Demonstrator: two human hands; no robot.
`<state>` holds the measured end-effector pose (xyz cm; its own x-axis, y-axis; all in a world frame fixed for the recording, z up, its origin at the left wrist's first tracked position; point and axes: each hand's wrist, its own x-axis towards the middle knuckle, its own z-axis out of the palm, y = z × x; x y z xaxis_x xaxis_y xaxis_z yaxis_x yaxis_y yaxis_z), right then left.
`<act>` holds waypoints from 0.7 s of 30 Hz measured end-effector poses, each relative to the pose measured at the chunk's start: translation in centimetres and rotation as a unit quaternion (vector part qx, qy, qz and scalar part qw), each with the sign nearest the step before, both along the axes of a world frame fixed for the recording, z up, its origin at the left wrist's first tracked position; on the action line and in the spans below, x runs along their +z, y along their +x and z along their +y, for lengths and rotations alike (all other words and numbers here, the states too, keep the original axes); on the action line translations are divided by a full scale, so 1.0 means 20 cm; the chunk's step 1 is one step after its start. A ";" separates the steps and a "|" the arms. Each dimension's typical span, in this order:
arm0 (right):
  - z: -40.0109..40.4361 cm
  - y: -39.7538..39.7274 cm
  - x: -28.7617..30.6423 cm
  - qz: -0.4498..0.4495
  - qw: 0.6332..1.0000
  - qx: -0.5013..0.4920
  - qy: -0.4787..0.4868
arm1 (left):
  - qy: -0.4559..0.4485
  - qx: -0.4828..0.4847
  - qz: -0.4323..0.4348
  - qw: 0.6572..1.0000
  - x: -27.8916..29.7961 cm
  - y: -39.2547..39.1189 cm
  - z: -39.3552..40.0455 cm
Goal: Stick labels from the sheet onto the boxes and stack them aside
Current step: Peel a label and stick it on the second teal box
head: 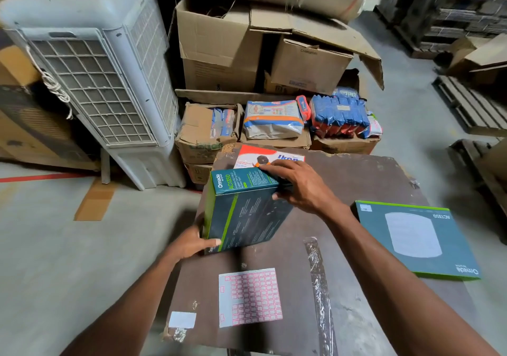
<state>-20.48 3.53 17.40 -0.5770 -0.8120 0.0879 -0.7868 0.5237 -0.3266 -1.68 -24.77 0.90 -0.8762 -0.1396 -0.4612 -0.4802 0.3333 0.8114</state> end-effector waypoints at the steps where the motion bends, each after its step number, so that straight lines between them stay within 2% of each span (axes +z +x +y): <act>1: -0.01 0.00 0.00 0.007 1.000 0.000 0.005 | 0.014 0.020 0.050 0.998 0.07 -0.02 0.02; 3: -0.02 0.01 0.00 0.026 0.999 -0.005 0.019 | -0.007 0.088 0.208 0.974 0.27 -0.04 0.08; 5: -0.03 0.02 0.00 0.037 0.999 -0.011 0.027 | -0.123 0.113 0.353 0.921 0.48 -0.06 0.15; 7: -0.05 0.03 0.01 0.045 0.998 -0.009 0.038 | -0.322 0.067 0.390 0.860 0.67 -0.08 0.22; 9: -0.07 0.04 0.03 0.059 0.997 -0.007 0.047 | -0.460 -0.003 0.340 0.820 0.75 -0.14 0.29; 11: -0.08 0.05 0.04 0.069 0.996 -0.011 0.056 | -0.486 -0.034 0.297 0.821 0.74 -0.18 0.33; 13: -0.07 0.07 0.05 0.074 0.995 -0.019 0.061 | -0.467 -0.033 0.286 0.836 0.71 -0.21 0.34; 16: -0.01 0.07 0.06 0.081 0.994 -0.038 0.063 | -0.433 -0.032 0.298 0.850 0.67 -0.24 0.39; 21: 0.11 0.06 0.04 0.071 0.992 -0.080 0.065 | -0.433 -0.045 0.328 0.839 0.65 -0.33 0.48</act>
